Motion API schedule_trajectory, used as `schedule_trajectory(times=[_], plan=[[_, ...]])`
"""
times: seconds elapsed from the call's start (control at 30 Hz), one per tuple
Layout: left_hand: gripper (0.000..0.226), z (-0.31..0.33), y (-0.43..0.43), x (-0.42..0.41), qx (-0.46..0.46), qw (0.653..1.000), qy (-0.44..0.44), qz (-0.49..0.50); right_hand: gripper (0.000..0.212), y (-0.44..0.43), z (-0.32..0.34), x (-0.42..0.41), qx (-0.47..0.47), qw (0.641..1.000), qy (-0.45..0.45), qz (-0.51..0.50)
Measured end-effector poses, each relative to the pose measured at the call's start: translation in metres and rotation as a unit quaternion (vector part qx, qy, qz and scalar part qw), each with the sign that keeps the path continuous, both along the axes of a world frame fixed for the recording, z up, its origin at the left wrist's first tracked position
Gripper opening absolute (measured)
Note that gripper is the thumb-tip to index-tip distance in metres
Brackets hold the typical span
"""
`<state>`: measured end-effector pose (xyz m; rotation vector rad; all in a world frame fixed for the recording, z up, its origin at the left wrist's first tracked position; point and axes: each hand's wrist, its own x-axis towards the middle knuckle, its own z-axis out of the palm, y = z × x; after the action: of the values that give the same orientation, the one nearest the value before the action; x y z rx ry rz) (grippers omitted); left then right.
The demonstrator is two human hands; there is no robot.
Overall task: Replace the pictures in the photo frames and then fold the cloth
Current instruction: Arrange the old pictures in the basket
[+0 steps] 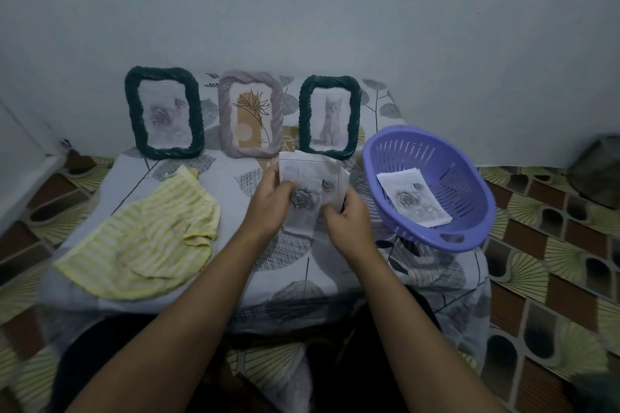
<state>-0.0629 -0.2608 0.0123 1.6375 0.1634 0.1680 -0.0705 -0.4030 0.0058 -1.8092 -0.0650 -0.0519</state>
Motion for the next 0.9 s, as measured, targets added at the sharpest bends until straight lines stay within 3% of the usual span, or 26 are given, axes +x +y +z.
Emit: schedule_trajectory(times=[0.17,0.43,0.9], plan=[[0.021,-0.005,-0.008,-0.003,-0.003,0.999,-0.052,0.010,0.045,0.002,-0.002,0.004,0.021,0.999,-0.005,0.026],[0.017,-0.018,-0.015,-0.004,0.037,0.998,-0.045,0.018,0.039,0.006,-0.006,0.006,0.114,0.992,0.033,0.032],[0.020,0.010,-0.028,0.000,0.064,0.996,-0.053,0.027,0.044,0.004,0.017,0.013,0.099,0.993,0.054,-0.038]])
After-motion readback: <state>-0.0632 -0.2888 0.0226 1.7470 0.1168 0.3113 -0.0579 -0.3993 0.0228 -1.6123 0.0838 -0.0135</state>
